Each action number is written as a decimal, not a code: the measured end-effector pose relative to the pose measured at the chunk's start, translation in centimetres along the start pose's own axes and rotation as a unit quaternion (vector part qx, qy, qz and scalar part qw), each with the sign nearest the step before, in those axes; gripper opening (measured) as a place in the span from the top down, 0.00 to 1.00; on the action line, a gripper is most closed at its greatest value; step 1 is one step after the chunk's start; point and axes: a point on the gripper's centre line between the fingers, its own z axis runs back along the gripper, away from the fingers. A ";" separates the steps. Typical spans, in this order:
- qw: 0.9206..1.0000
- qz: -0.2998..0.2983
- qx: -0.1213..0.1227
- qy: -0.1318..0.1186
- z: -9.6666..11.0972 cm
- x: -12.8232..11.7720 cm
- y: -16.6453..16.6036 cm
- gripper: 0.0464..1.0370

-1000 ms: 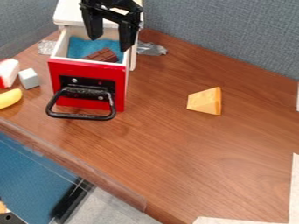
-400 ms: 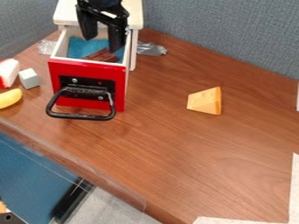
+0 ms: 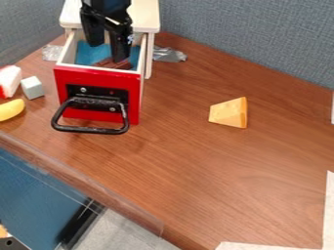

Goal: Take the chocolate out of the drawer and put it to the center of the table

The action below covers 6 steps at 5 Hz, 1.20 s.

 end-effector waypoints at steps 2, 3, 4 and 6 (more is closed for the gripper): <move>1.000 -0.027 0.013 -0.004 -1.4 -1.0 0.4 0.04; 0.999 -0.039 0.018 -0.013 -1.9 -1.1 0.6 0.04; 0.998 -0.043 0.029 -0.023 -1.9 -0.9 1.1 0.04; 0.999 -0.041 0.029 -0.015 -3.6 -1.0 1.4 0.04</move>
